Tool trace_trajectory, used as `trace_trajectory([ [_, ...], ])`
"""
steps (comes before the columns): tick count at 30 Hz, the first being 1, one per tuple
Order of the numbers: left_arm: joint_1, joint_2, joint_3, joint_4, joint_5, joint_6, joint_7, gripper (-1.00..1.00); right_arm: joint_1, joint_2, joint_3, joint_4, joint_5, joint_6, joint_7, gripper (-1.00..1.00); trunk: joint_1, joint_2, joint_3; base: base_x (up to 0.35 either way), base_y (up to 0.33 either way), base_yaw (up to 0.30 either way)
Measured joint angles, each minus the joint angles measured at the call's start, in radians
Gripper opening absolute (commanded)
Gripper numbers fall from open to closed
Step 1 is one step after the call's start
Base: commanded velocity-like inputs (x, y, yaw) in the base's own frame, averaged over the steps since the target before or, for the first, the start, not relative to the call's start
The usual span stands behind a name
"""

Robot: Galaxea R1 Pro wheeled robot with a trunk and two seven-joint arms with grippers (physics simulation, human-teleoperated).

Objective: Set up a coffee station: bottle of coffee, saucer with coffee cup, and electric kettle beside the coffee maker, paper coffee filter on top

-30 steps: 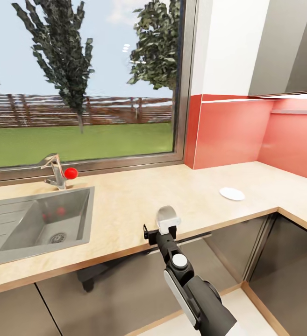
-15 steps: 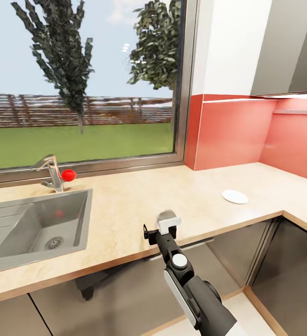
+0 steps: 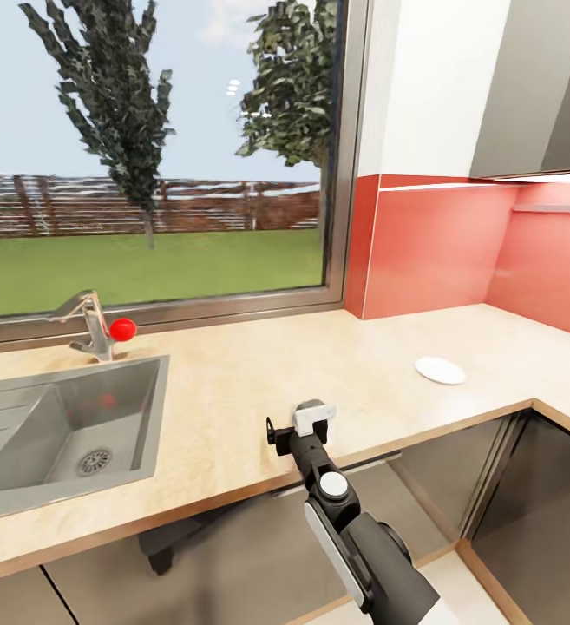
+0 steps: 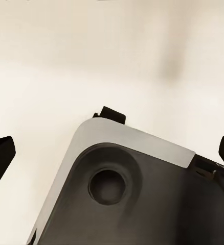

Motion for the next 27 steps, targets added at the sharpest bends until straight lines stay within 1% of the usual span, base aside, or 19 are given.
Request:
trace_trajectory([
  [6,0.000,0.000,0.000,0.000,0.000,0.000,0.000,1.00,0.000,0.000,0.000,0.000,0.000,0.000,0.000,1.00,0.000,0.000,0.000,0.020,0.004,0.000],
  [13,0.000,0.000,0.000,0.000,0.000,0.000,0.000,1.00,0.000,0.000,0.000,0.000,0.000,0.000,0.000,1.00,0.000,0.000,0.000,0.077,0.075,0.000],
  [27,0.000,0.000,0.000,0.000,0.000,0.000,0.000,1.00,0.000,0.000,0.000,0.000,0.000,0.000,0.000,1.00,0.000,0.000,0.000,0.004,0.004,0.000],
])
